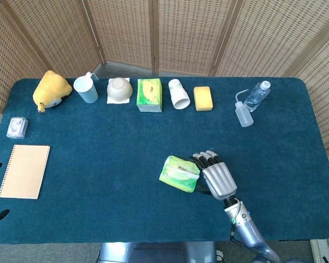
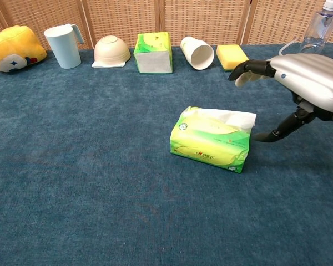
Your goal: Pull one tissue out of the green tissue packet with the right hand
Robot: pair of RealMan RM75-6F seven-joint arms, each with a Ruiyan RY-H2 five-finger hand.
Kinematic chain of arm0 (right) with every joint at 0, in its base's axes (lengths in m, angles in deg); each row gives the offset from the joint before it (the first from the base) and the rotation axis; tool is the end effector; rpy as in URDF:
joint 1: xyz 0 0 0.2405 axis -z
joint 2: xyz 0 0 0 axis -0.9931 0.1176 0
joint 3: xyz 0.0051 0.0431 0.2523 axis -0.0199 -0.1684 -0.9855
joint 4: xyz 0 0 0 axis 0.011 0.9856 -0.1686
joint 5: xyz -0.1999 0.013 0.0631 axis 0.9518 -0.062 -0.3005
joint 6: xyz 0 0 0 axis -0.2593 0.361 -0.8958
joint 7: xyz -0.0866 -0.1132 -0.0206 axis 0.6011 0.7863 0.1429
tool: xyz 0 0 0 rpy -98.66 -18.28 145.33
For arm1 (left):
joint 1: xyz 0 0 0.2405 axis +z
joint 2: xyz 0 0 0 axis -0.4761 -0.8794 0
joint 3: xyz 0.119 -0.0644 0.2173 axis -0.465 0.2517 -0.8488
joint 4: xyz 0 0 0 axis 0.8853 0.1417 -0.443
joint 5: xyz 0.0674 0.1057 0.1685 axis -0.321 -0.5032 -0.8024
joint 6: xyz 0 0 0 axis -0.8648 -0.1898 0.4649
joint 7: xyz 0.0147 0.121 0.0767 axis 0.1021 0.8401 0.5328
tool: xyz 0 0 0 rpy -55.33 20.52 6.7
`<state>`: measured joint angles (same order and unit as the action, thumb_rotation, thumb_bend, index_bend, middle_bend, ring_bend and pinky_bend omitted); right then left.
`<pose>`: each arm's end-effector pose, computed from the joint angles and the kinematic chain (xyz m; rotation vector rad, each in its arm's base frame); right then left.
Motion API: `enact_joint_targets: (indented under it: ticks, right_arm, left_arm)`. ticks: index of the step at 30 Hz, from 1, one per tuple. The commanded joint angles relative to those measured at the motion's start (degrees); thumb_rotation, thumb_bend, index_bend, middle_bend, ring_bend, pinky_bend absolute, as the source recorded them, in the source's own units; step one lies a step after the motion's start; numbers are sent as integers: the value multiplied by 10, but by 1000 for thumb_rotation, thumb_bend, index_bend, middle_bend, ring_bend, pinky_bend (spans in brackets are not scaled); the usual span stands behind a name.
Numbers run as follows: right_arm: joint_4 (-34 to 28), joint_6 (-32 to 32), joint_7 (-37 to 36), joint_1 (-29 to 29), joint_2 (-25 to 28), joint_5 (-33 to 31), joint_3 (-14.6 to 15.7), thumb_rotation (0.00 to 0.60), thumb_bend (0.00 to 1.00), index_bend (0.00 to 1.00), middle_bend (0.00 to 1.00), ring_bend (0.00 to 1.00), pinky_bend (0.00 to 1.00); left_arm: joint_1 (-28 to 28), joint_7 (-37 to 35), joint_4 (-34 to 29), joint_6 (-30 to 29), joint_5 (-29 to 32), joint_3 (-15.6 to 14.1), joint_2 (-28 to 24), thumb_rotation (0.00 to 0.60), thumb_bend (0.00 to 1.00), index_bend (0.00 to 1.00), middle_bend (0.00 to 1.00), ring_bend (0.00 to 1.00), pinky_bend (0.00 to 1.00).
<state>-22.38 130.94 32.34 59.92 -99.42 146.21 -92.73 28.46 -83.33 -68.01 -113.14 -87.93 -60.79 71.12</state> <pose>-0.1520 -0.2537 0.0059 1.7607 -0.7906 1.1294 -0.2691 0.1293 0.2345 -1.4539 -0.9937 -0.7771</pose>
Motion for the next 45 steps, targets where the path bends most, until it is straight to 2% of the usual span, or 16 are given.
enact_joint_targets:
  ticks: [1, 8, 11, 20, 27, 30, 37, 45]
  right_arm:
    - [10, -9, 10, -10, -16, -11, -4, 600, 0, 260, 329, 268, 254]
    - [51, -13, 31, -30, -60, -28, -12, 600, 3, 321, 384, 316, 334]
    - [65, -12, 35, -37, -70, -32, -16, 600, 39, 346, 401, 334, 367]
    - [65, -16, 31, -49, -78, -54, -24, 600, 275, 501, 532, 454, 482]
    - [75, -22, 39, -61, -87, -67, -24, 600, 402, 600, 605, 524, 686]
    - [74, -15, 32, -63, -89, -59, -21, 600, 449, 641, 636, 556, 744]
    - [31, 37, 30, -60, -60, 4, -16, 600, 476, 668, 653, 569, 760]
    - [-23, 82, 30, -72, -34, 49, -52, 600, 477, 668, 653, 569, 760]
  left_arm:
    - [0, -4, 1, 0, 1, 0, -2, 600, 0, 0, 0, 0, 12]
    - [1, -20, 5, -2, 3, 1, -6, 600, 0, 0, 0, 0, 12]
    - [0, -24, 6, -1, 4, 1, -7, 600, 0, 0, 0, 0, 12]
    - [-2, -29, 9, 4, 13, 4, -8, 600, 0, 0, 0, 0, 12]
    - [-1, -30, 8, 3, 10, 4, -8, 600, 0, 0, 0, 0, 12]
    - [-1, -29, 9, 2, 11, 4, -8, 600, 0, 0, 0, 0, 12]
    - [-2, -25, 7, 5, 12, 4, -7, 600, 0, 0, 0, 0, 12]
    - [0, -23, 5, 2, 7, 2, -8, 600, 0, 0, 0, 0, 12]
